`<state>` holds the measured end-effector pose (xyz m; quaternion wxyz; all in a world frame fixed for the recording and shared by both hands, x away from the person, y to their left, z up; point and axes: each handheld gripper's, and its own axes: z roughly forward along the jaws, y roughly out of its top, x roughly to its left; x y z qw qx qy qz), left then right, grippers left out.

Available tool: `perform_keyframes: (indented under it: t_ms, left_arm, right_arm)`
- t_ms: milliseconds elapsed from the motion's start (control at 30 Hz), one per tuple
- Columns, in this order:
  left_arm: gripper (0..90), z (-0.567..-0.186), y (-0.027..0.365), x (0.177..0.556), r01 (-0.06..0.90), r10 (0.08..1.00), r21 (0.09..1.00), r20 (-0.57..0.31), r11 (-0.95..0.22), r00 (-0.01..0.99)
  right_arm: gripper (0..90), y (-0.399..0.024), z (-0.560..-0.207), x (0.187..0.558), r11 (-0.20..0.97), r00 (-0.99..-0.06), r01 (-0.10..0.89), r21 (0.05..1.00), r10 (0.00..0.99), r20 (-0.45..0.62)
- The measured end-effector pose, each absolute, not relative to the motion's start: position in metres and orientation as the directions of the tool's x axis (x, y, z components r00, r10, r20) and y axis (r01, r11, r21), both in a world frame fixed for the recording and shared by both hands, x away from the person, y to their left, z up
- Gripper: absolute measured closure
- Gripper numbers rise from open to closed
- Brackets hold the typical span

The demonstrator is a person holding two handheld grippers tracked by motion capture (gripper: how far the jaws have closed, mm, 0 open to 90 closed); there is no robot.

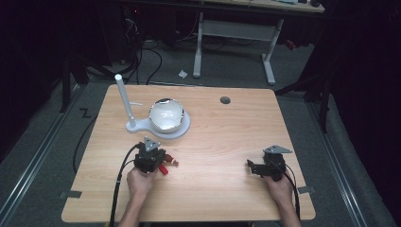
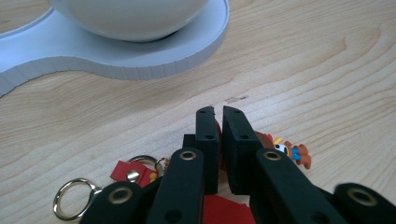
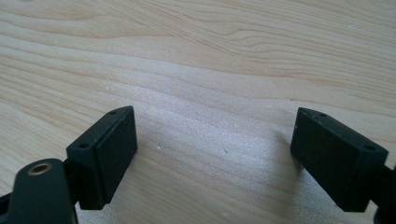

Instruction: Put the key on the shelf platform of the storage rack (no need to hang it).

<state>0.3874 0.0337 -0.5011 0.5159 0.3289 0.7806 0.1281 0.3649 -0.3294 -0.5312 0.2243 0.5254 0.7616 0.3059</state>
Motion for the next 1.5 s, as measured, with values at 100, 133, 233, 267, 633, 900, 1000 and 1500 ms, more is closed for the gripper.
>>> perform_keyframes:
  t_ms: [100,133,233,267,633,900,1000,1500]
  left_arm:
    - [85.8,-0.499,0.034,0.388,0.37,0.63,0.526,-0.731,0.766,-0.264]
    - [85.9,-0.499,0.034,0.388,0.363,0.629,0.53,-0.732,0.766,-0.261]
    - [86.1,-0.496,0.035,0.388,0.359,0.635,0.54,-0.732,0.761,-0.246]
    - [86.1,-0.494,0.035,0.387,0.356,0.64,0.547,-0.73,0.758,-0.24]
    - [86.3,-0.47,0.036,0.387,0.347,0.627,0.542,-0.75,0.765,-0.21]
    - [86.4,-0.452,0.04,0.383,0.343,0.649,0.573,-0.742,0.744,-0.17]
    - [86.4,-0.442,0.042,0.381,0.336,0.642,0.571,-0.751,0.749,-0.156]
    - [86.4,-0.413,0.055,0.382,0.355,0.639,0.562,-0.755,0.747,-0.148]
  right_arm:
    - [14.5,-0.329,-0.531,0.365,0.261,-0.348,0.663,0.702,0.937,-0.02]
    - [14.5,-0.329,-0.531,0.365,0.261,-0.348,0.663,0.702,0.937,-0.02]
    - [14.5,-0.329,-0.531,0.365,0.261,-0.348,0.662,0.703,0.937,-0.02]
    - [14.5,-0.329,-0.531,0.365,0.261,-0.348,0.662,0.703,0.937,-0.02]
    - [14.5,-0.329,-0.531,0.365,0.261,-0.348,0.662,0.702,0.937,-0.02]
    - [14.5,-0.329,-0.531,0.365,0.259,-0.346,0.662,0.704,0.938,-0.02]
    - [14.5,-0.329,-0.531,0.365,0.259,-0.347,0.662,0.704,0.938,-0.019]
    - [14.6,-0.329,-0.531,0.365,0.259,-0.347,0.662,0.704,0.938,-0.019]
